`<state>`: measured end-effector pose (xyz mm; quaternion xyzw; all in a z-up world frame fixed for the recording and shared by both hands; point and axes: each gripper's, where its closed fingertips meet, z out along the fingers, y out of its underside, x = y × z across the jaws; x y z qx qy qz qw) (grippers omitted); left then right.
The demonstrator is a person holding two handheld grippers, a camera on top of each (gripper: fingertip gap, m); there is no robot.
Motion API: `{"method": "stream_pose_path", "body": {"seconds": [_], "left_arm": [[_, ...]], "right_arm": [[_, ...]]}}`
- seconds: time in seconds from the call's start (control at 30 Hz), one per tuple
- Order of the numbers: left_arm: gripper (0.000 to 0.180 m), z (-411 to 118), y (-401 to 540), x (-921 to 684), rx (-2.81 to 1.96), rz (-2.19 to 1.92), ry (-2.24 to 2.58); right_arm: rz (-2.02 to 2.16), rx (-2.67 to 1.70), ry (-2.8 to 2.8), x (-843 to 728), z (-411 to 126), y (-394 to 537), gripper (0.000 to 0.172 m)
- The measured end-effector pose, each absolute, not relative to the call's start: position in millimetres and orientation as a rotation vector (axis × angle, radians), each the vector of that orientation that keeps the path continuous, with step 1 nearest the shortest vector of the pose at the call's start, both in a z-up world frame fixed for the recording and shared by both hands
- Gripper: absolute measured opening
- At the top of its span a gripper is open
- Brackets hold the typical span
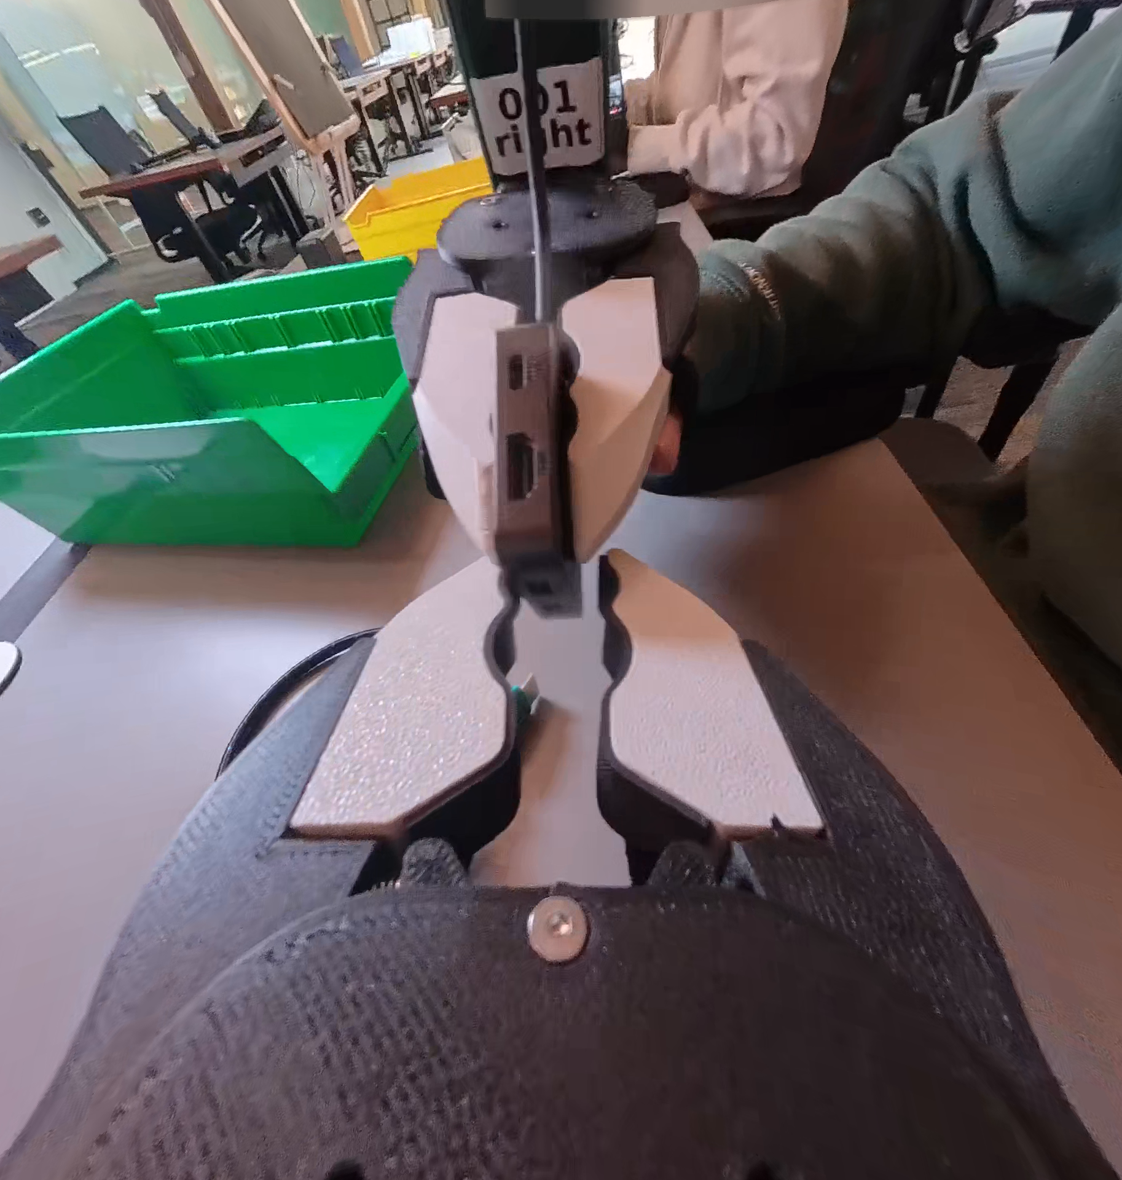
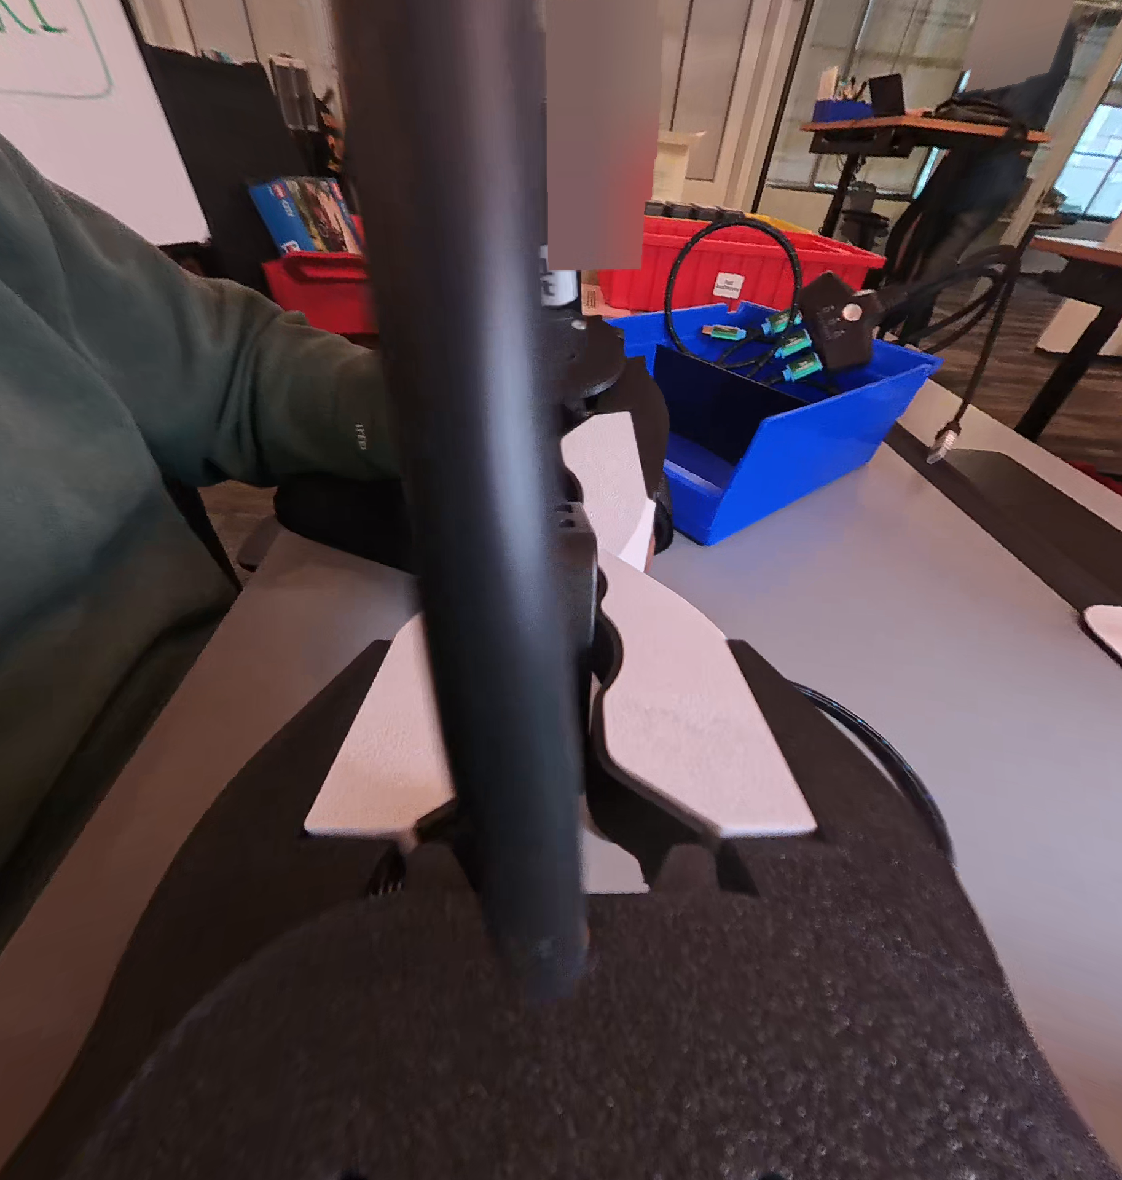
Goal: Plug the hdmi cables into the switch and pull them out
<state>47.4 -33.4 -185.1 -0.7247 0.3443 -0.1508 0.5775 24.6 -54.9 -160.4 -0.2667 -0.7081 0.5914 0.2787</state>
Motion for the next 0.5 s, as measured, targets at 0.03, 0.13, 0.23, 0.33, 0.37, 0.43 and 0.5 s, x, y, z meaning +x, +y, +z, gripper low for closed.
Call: {"method": "stream_pose_path", "body": {"seconds": [0.03,0.13,0.23,0.33,0.37,0.43,0.5], "left_arm": [[0.016,-183.7,-33.9,45.8,-1.688,-0.346,0.806],[0.015,-180.0,-36.9,38.6,-1.699,-0.359,0.801],[0.015,-176.0,-41.1,28.0,-1.701,-0.347,0.798],[0.014,-175.3,-43.2,20.8,-1.710,-0.336,0.796],[0.014,-177.8,-43.3,19.8,-1.722,-0.325,0.807],[0.014,-181.1,-43.1,21.0,-1.732,-0.334,0.811],[0.014,-186.1,-42.4,22.8,-1.750,-0.332,0.823]], "right_arm": [[1.601,-0.709,-1.893,25.0,-159.7,-57.5,0.015],[1.586,-0.722,-1.872,23.2,-157.6,-56.1,0.016],[1.556,-0.746,-1.860,24.7,-153.8,-43.6,0.020],[1.469,-0.763,-1.897,27.2,-159.2,-30.4,0.024],[1.442,-0.752,-1.905,28.2,-160.8,-28.2,0.024],[1.409,-0.737,-1.930,29.4,-164.0,-28.9,0.025],[1.386,-0.705,-1.983,32.2,-169.7,-34.9,0.014]]}}
